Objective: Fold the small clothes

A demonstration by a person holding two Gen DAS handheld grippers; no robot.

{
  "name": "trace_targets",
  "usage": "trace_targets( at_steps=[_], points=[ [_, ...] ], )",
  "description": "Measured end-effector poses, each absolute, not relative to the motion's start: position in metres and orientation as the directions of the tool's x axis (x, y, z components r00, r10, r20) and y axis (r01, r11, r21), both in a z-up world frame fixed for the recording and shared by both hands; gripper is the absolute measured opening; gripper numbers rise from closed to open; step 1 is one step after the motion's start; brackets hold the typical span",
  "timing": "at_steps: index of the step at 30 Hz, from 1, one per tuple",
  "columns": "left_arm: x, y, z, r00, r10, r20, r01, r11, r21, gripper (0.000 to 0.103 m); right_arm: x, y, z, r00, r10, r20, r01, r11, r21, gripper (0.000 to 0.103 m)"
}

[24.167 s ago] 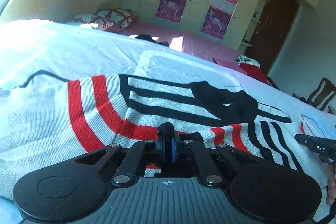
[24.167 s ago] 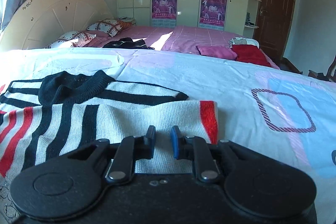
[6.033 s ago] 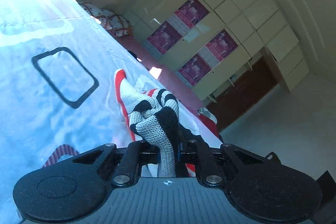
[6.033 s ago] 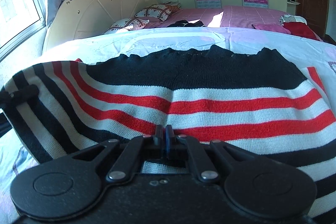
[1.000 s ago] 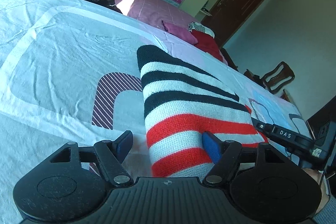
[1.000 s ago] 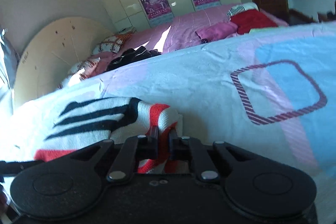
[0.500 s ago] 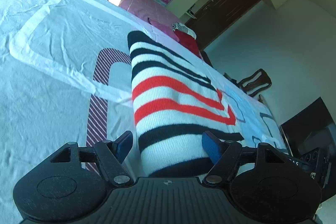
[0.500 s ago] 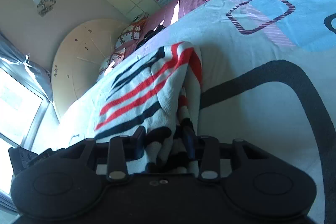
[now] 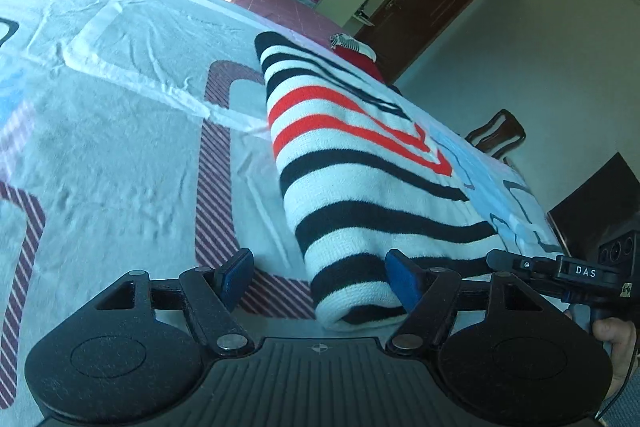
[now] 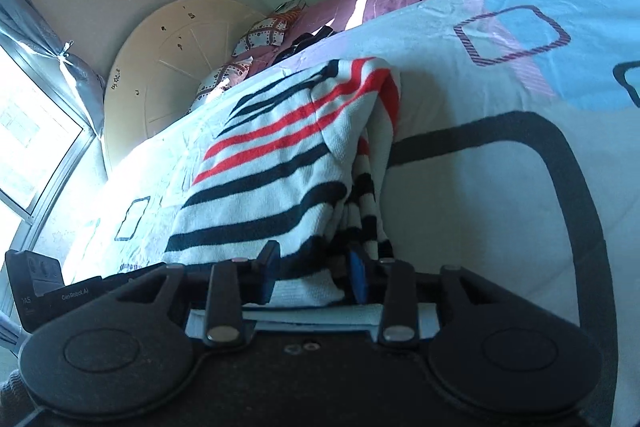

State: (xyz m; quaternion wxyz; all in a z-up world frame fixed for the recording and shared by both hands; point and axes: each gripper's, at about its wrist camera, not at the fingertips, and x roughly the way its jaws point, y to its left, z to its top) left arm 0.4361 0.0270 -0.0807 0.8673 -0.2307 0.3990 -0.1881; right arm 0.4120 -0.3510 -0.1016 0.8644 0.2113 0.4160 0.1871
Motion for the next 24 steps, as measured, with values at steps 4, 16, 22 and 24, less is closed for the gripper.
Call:
trace_targets(
  at_steps=[4,16,22,24],
  points=[
    [0.433,0.021,-0.08,0.617,-0.488,-0.618,0.158,0.845,-0.511,0.072,0.412,-0.351,-0.118,0.582,0.475,-0.66,-0.134,0.856,0.499,0.014],
    [0.424,-0.006,-0.074,0.658,-0.357,-0.663,0.176,0.929,-0.325,0.072,0.409,-0.351,-0.115,0.564,0.478,-0.673,-0.169,0.865,0.472,0.017],
    [0.42,-0.011,-0.064,0.658,-0.325,-0.679,0.165,0.942,-0.292,0.072,0.409,-0.342,-0.101,0.559,0.49,-0.669,-0.178,0.859,0.48,0.035],
    [0.418,-0.012,-0.059,0.663,-0.321,-0.676,0.173,0.945,-0.279,0.072,0.409,-0.339,-0.095,0.573,0.491,-0.656,-0.188,0.858,0.478,0.034]
  ],
)
